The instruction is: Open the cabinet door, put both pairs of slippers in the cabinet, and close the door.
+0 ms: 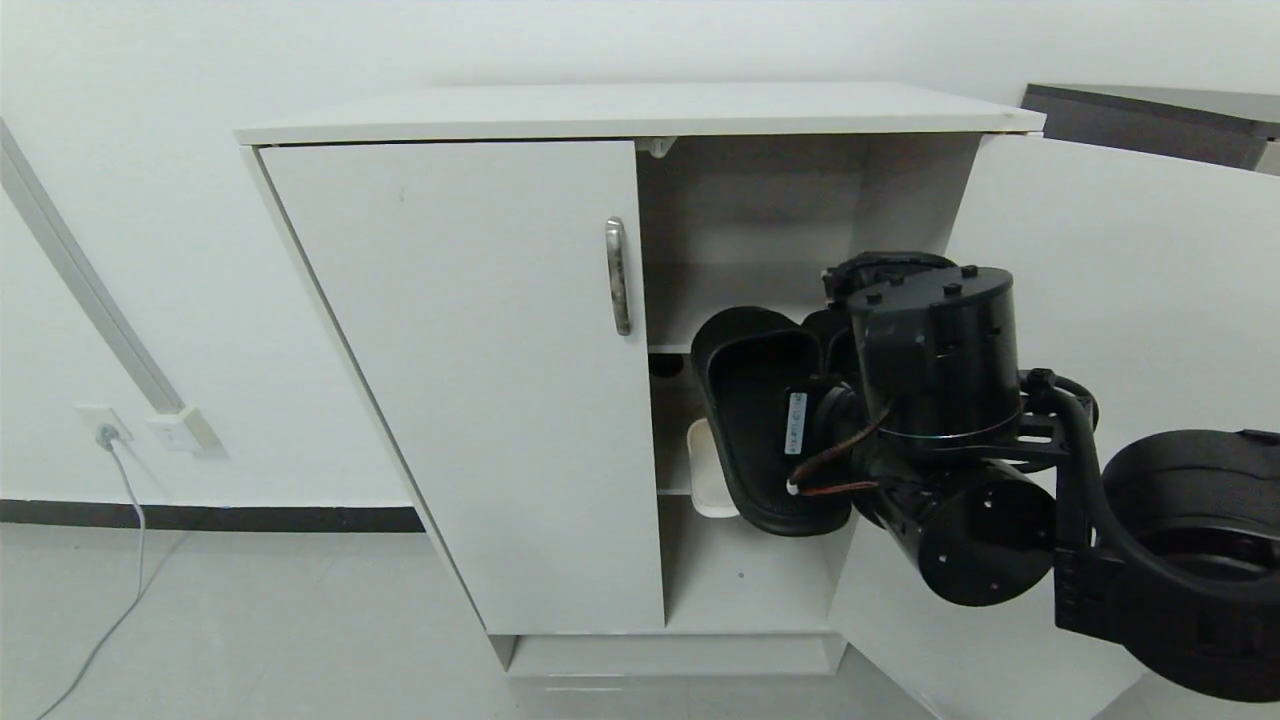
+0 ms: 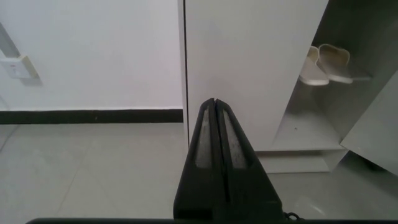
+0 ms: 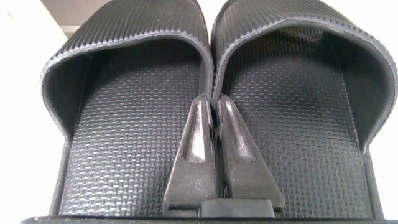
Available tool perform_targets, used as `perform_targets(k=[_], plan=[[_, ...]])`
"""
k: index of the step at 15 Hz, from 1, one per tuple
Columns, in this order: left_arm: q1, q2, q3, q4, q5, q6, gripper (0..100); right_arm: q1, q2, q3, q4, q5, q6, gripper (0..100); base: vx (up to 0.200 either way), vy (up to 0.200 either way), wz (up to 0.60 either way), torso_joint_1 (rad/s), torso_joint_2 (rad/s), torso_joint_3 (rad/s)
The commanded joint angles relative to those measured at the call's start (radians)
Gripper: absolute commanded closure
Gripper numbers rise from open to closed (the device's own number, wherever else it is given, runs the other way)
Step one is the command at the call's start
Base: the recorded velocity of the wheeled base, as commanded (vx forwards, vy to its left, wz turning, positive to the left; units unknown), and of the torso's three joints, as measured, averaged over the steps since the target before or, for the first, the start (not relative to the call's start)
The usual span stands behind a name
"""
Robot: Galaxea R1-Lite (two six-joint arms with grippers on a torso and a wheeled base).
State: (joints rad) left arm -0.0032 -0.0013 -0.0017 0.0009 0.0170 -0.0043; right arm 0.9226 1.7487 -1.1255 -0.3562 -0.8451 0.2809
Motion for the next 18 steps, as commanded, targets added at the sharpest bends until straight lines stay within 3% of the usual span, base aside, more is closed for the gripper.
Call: perform_targets(k=[1, 10, 18], plan=[[0.000, 0.001, 0.000, 0.001, 0.000, 0.000, 100, -0.008, 0.006, 0.001, -0.001, 0.000, 0.000, 100, 0.000, 0.000, 0.00, 0.000, 0.00, 0.000], [0.000, 0.001, 0.000, 0.001, 0.000, 0.001, 100, -0.019, 0.025, -0.010, -0.003, 0.006, -0.002, 100, 0.200, 0.000, 0.00, 0.003, 0.00, 0.004], [0.000, 0.001, 0.000, 0.001, 0.000, 0.001, 100, -0.106, 0.158, -0.171, 0.006, 0.051, -0.048, 100, 0.000, 0.000, 0.00, 0.000, 0.00, 0.000]])
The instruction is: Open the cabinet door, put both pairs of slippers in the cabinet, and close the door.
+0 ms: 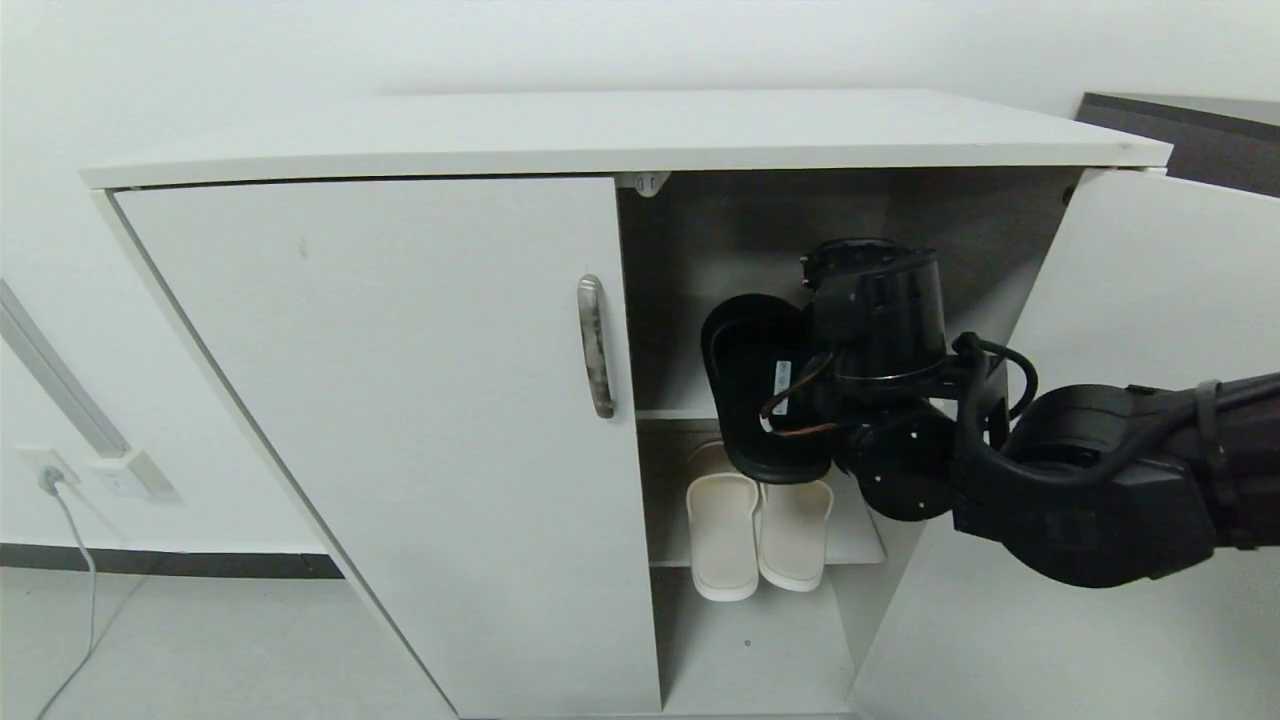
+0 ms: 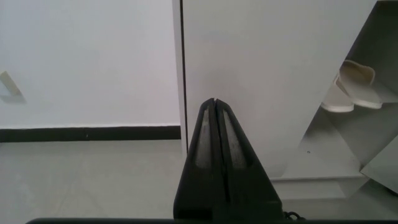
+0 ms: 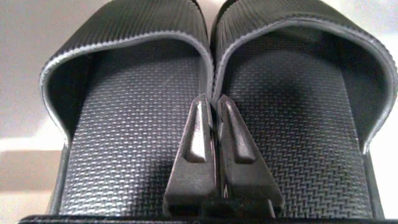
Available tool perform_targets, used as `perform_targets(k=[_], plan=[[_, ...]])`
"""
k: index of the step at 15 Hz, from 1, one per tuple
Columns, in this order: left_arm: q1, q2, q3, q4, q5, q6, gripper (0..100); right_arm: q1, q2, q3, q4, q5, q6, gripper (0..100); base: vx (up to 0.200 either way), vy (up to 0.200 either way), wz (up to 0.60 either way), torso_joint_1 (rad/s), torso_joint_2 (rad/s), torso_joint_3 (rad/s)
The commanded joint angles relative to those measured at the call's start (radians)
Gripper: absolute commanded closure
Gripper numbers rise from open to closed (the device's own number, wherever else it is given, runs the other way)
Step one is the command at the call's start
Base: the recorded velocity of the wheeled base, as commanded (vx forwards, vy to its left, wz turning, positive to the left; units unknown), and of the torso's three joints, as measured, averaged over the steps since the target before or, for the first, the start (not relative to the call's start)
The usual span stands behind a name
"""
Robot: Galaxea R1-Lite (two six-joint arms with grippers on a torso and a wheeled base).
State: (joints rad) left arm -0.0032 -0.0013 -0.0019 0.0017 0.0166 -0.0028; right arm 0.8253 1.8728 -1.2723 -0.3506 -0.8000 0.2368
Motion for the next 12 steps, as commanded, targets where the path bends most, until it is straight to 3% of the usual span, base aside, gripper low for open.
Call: perform_targets(k=[1, 8, 12], plan=[[0.000, 0.001, 0.000, 0.000, 0.000, 0.000, 100, -0.018, 0.048, -0.044, 0.002, 0.027, -0.013, 100, 0.000, 0.000, 0.00, 0.000, 0.00, 0.000], [0.000, 0.001, 0.000, 0.000, 0.002, -0.002, 100, -0.071, 0.158, -0.285, 0.113, 0.071, -0.016, 100, 0.000, 0.000, 0.00, 0.000, 0.00, 0.000], [0.000, 0.001, 0.000, 0.000, 0.002, -0.002, 100, -0.083, 0.183, -0.321, 0.133, 0.071, -0.016, 100, 0.000, 0.000, 0.00, 0.000, 0.00, 0.000]])
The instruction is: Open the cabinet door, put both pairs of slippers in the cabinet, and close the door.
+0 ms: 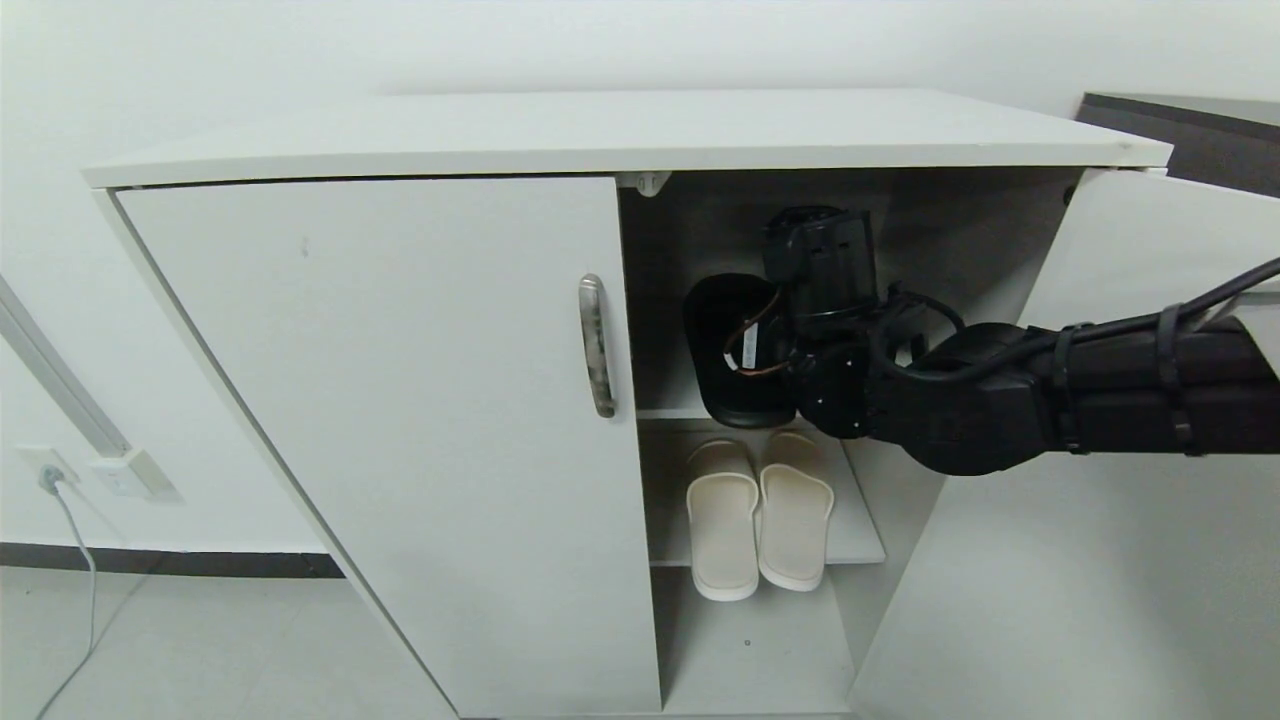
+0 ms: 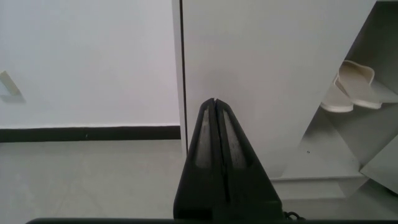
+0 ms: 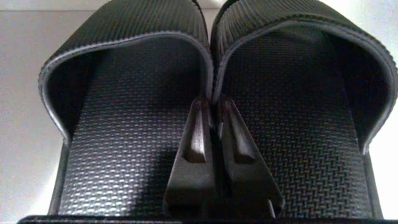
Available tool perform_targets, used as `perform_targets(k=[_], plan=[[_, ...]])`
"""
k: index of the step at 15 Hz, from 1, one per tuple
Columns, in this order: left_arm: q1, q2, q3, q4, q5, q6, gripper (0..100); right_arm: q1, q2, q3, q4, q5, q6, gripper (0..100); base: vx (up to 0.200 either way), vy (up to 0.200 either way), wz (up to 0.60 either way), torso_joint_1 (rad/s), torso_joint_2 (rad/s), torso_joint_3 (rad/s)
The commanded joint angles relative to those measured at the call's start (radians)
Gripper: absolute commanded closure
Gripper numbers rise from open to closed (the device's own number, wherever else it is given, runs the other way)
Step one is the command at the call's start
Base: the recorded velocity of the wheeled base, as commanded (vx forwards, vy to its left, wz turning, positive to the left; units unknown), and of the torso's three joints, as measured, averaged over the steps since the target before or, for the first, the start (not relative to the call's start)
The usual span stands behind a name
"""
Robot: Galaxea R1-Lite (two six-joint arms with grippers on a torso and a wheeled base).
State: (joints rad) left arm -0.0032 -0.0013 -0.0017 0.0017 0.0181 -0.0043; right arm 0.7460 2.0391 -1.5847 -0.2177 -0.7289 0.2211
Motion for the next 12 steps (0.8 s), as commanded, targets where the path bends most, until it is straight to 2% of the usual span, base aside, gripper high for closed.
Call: perform_targets(k=[1, 9, 10, 12], plan=[[0.000, 0.001, 0.000, 0.000, 0.000, 0.000, 100, -0.005, 0.019, -0.011, 0.000, 0.000, 0.000, 100, 0.000, 0.000, 0.00, 0.000, 0.00, 0.000], [0.000, 0.001, 0.000, 0.000, 0.000, 0.000, 100, -0.017, 0.023, -0.006, -0.002, 0.019, 0.004, 100, 0.000, 0.000, 0.00, 0.000, 0.00, 0.000], [0.000, 0.001, 0.000, 0.000, 0.000, 0.001, 100, -0.017, 0.021, -0.003, 0.000, 0.019, 0.004, 0, 0.000, 0.000, 0.00, 0.000, 0.00, 0.000], [0.000, 0.001, 0.000, 0.000, 0.000, 0.000, 100, -0.016, 0.018, 0.009, 0.001, 0.019, 0.004, 0, 0.000, 0.000, 0.00, 0.000, 0.00, 0.000]])
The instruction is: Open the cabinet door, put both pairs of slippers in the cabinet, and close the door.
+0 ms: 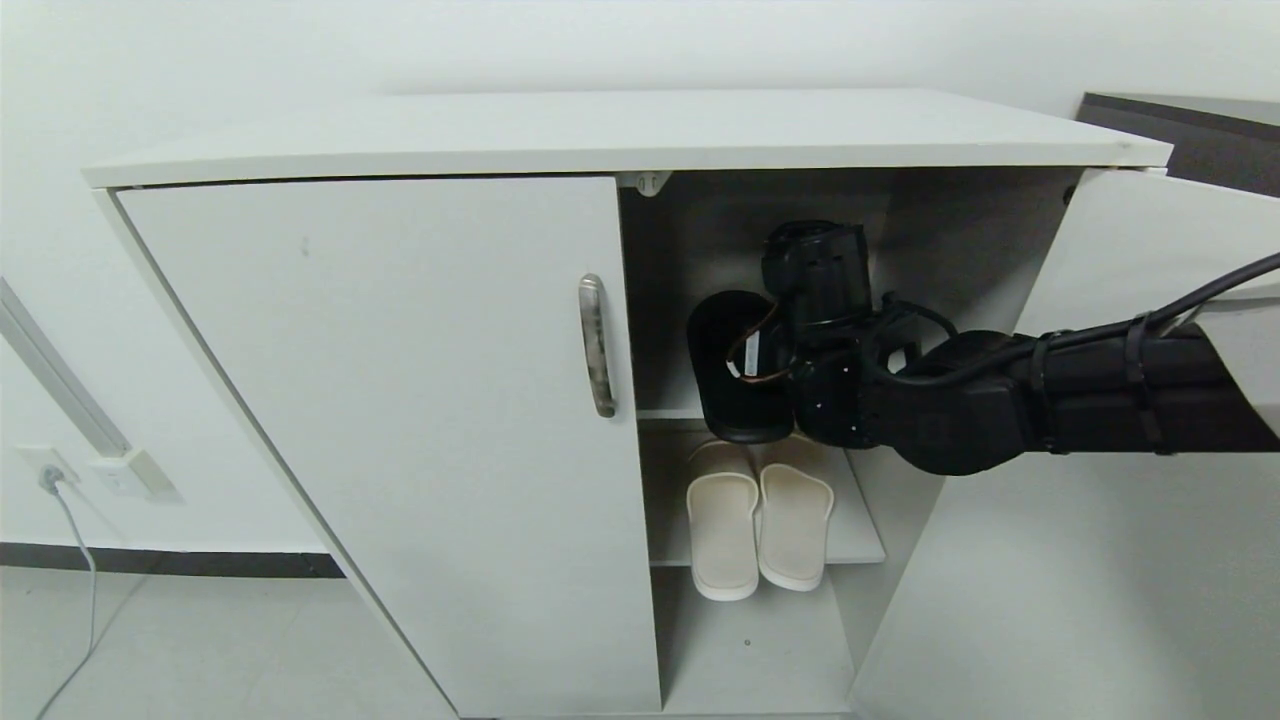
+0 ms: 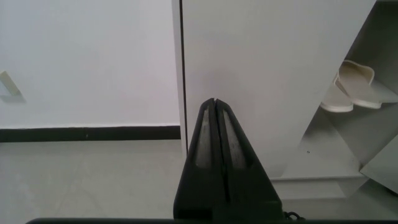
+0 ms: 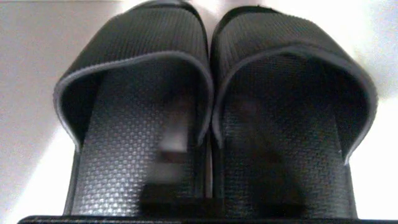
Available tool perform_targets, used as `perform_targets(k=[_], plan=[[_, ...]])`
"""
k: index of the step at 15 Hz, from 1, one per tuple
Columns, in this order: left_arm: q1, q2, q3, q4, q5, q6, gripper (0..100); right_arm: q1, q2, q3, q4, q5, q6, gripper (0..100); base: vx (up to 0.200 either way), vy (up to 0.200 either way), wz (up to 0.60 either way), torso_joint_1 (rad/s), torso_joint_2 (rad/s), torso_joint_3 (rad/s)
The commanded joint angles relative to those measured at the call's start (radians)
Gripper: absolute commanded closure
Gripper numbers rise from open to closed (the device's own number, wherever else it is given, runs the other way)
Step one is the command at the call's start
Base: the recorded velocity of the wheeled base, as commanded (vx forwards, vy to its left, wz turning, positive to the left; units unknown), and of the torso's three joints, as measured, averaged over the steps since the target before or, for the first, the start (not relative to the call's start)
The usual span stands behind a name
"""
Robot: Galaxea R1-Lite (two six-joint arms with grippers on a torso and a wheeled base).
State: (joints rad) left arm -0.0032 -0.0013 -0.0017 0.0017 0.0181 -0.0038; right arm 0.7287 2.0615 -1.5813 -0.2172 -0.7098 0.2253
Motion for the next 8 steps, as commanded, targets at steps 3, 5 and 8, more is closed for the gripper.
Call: perform_targets(k=[3, 5, 8], plan=[[0.000, 0.001, 0.000, 0.000, 0.000, -0.001, 100, 0.009, -0.055, 0.061, -0.001, -0.005, -0.001, 0, 0.000, 0.000, 0.00, 0.000, 0.00, 0.000], [0.000, 0.001, 0.000, 0.000, 0.000, -0.001, 100, 0.028, -0.109, 0.116, -0.002, -0.008, -0.003, 0, 0.000, 0.000, 0.00, 0.000, 0.00, 0.000], [0.000, 0.001, 0.000, 0.000, 0.000, -0.001, 100, 0.070, -0.228, 0.241, -0.010, -0.008, 0.003, 0, 0.000, 0.000, 0.00, 0.000, 0.00, 0.000]])
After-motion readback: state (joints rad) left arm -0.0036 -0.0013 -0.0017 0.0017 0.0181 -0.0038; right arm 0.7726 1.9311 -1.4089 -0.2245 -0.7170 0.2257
